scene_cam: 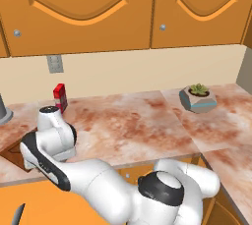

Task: Open the drawer on the left and place the cutting tools on the cutting board.

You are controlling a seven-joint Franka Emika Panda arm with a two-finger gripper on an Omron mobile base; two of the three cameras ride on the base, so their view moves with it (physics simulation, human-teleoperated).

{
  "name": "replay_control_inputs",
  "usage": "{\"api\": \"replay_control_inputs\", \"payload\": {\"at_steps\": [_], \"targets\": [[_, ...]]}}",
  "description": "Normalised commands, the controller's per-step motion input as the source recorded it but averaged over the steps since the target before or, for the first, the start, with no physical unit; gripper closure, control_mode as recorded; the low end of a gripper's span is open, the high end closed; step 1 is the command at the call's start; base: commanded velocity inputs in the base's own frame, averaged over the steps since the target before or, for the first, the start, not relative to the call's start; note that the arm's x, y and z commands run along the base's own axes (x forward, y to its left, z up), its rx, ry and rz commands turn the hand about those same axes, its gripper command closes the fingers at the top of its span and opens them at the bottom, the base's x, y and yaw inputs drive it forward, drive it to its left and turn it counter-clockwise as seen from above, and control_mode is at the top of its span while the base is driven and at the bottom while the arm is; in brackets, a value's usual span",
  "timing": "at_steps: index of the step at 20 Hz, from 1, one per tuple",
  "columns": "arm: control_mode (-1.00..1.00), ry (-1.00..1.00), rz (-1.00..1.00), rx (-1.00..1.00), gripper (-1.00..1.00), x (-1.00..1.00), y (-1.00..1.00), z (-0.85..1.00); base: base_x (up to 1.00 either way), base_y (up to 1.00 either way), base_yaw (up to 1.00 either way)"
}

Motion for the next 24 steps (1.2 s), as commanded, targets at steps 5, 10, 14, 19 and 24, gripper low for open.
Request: {"api": "replay_control_inputs", "payload": {"at_steps": [5, 10, 14, 19, 24], "targets": [[-1.00, 0.08, 0.00, 0.00, -1.00, -0.32, -0.01, -0.39, 0.00, 0.00, 0.00], [-1.00, 0.06, 0.00, 0.00, -1.00, -0.34, 0.00, -0.39, 0.00, 0.00, 0.00], [-1.00, -0.06, 0.00, 0.00, -1.00, -0.34, 0.04, -0.14, 0.00, 0.00, 0.00], [-1.00, -0.04, 0.00, 0.00, -1.00, -0.11, 0.26, -0.13, 0.00, 0.00, 0.00], [-1.00, 0.06, 0.00, 0.00, -1.00, -0.05, 0.05, -0.23, 0.00, 0.00, 0.00]]}}
